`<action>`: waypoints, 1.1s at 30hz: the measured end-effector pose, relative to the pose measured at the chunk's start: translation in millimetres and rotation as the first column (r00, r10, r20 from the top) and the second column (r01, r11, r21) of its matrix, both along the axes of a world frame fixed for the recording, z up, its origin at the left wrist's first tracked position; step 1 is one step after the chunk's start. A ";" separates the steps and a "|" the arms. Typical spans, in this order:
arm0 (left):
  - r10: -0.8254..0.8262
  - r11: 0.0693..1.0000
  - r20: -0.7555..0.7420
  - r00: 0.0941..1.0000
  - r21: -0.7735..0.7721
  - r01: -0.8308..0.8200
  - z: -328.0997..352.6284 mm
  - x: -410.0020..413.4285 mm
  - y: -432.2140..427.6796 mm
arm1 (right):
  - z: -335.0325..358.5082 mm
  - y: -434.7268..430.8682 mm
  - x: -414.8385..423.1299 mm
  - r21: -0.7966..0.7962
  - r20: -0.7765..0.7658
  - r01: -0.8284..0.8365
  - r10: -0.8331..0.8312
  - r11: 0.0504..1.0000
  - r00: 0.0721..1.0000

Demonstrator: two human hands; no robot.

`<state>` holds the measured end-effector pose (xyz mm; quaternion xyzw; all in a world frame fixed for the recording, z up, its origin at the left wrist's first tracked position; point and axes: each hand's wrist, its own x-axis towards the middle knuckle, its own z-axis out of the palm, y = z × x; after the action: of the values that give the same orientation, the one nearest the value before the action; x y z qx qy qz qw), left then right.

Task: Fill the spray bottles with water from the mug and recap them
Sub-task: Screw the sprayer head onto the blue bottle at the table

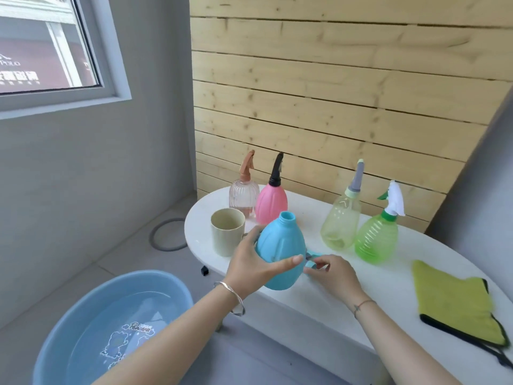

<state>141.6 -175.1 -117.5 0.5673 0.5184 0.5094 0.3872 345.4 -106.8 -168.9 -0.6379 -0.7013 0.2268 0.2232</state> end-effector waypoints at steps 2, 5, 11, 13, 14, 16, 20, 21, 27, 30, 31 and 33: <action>-0.011 1.000 -0.003 1.000 -0.007 0.011 -6.5 8.0 2.0 | 0.7 -3.0 -1.8 0.006 0.020 -0.008 0.008 1.000 1.000; -0.055 0.998 -0.001 0.998 -0.029 0.055 -15.0 19.5 7.2 | 4.0 -3.1 8.2 -0.018 -0.109 0.021 -0.023 1.000 0.994; -0.071 0.997 -0.009 0.997 -0.036 0.071 -32.8 37.3 19.3 | 63.7 -13.4 28.3 -0.062 -0.767 0.139 -0.136 0.988 0.627; -0.081 0.996 0.002 0.997 -0.040 0.081 -38.1 43.5 21.6 | 89.4 -17.7 32.9 -0.037 -0.852 0.133 -0.101 0.990 0.514; -0.086 0.995 0.004 0.996 -0.043 0.086 -41.0 45.0 22.6 | 100.5 -19.3 33.5 -0.026 -0.886 0.128 -0.083 0.991 0.456; -0.100 0.994 -0.007 0.995 -0.043 0.099 -47.1 48.4 24.8 | 120.4 -21.2 33.0 0.009 -0.935 0.100 -0.027 0.995 0.354; -0.097 0.994 -0.013 0.995 -0.043 0.097 -55.9 49.8 24.3 | 140.4 -22.7 24.0 0.114 -0.952 0.077 0.087 0.990 0.294; -0.094 0.995 -0.010 0.995 -0.041 0.094 -57.0 49.3 24.2 | 141.1 -21.8 22.0 0.134 -0.950 0.080 0.105 0.988 0.296; -0.105 0.994 -0.045 0.993 -0.021 0.104 -58.5 46.4 25.2 | 140.6 -19.2 12.6 0.178 -0.947 0.108 0.140 0.978 0.289; -0.121 0.993 -0.060 0.991 -0.017 0.120 -58.7 45.5 24.4 | 139.9 -19.5 6.6 0.187 -0.951 0.113 0.151 0.976 0.271; -0.129 0.992 -0.060 0.990 -0.018 0.128 -58.9 45.4 24.3 | 138.2 -19.2 4.6 0.198 -0.946 0.112 0.160 0.974 0.281; -0.141 0.990 -0.056 0.988 -0.021 0.140 -59.0 45.4 24.6 | 135.5 -19.9 -1.0 0.210 -0.933 0.107 0.166 0.972 0.321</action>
<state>187.1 -150.5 -176.5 0.6135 0.4926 0.4599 0.4116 344.4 -126.7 -33.3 -0.3418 -0.4721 0.4759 0.6586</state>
